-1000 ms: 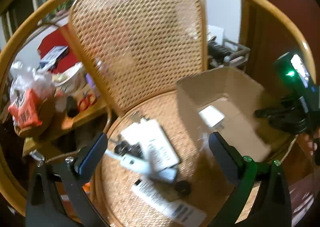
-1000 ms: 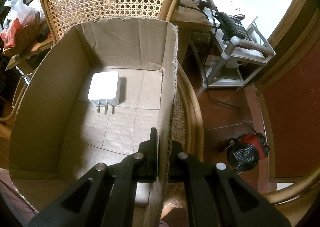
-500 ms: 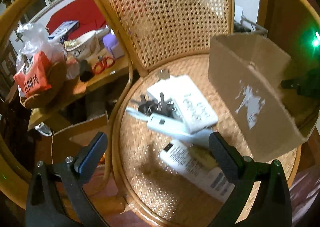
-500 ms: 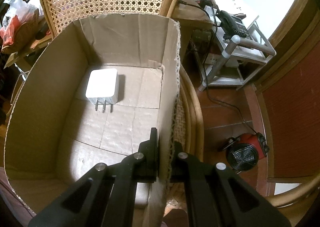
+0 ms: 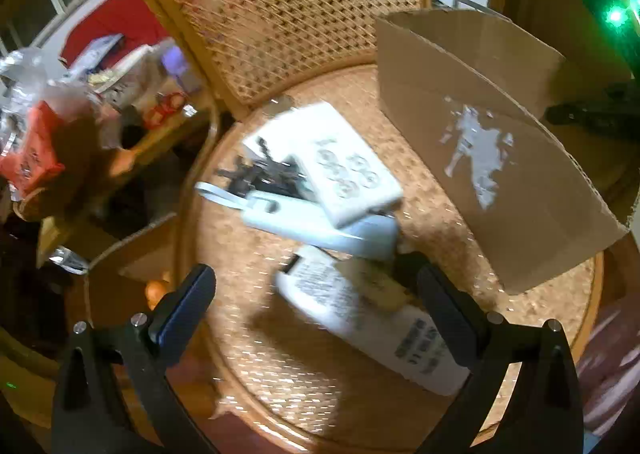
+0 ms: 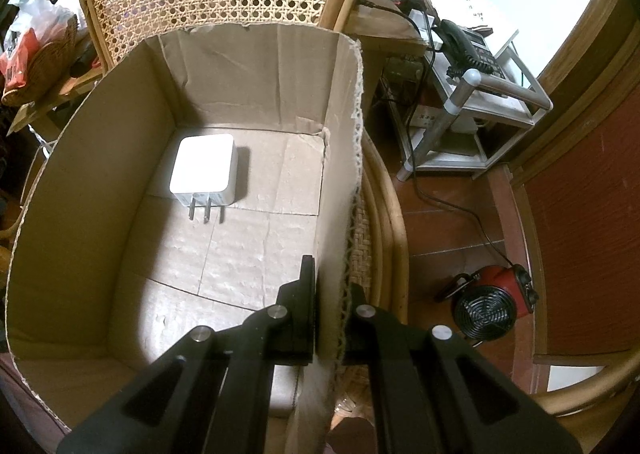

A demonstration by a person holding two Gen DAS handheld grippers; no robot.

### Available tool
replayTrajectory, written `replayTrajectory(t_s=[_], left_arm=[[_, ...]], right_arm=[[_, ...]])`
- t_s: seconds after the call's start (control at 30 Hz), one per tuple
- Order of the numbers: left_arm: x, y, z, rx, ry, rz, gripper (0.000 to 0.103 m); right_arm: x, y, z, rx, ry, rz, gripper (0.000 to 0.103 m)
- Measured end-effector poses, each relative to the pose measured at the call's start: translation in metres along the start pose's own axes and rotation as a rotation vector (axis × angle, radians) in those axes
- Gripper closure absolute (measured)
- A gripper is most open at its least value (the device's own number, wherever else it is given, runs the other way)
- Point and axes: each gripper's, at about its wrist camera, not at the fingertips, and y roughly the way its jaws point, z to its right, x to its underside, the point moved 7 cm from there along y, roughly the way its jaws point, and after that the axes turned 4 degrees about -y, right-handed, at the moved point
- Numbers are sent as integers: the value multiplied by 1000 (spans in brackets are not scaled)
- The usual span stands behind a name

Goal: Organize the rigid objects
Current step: 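Move the left tool back to the white remote on the seat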

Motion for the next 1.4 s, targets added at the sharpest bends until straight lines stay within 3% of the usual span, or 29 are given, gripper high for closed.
replayTrajectory(t_s=[0.33, 0.77, 1.07, 1.17, 1.23, 1.33, 1.37, 1.4], left_arm=[[15, 24, 18, -4, 62, -93, 3], [34, 38, 16, 115, -39, -195, 1], [43, 34, 9, 129, -68, -184, 1], [44, 28, 1, 70, -53, -163, 2], [43, 25, -7, 40, -68, -150, 7], [42, 26, -11, 115, -123, -156, 17], [41, 26, -11, 109, -117, -146, 18], [40, 24, -8, 112, -108, -133, 26]], right_arm=[[-1, 0, -2, 1, 0, -1, 96], [-2, 1, -4, 3, 0, -2, 96], [-3, 1, -4, 4, -2, -3, 96], [-3, 1, -5, 3, -2, -3, 96], [-3, 1, -4, 4, -3, -3, 96], [-3, 1, -5, 3, 0, -4, 96], [-2, 2, -4, 3, 1, -4, 96], [-2, 2, -4, 3, 4, -5, 96]])
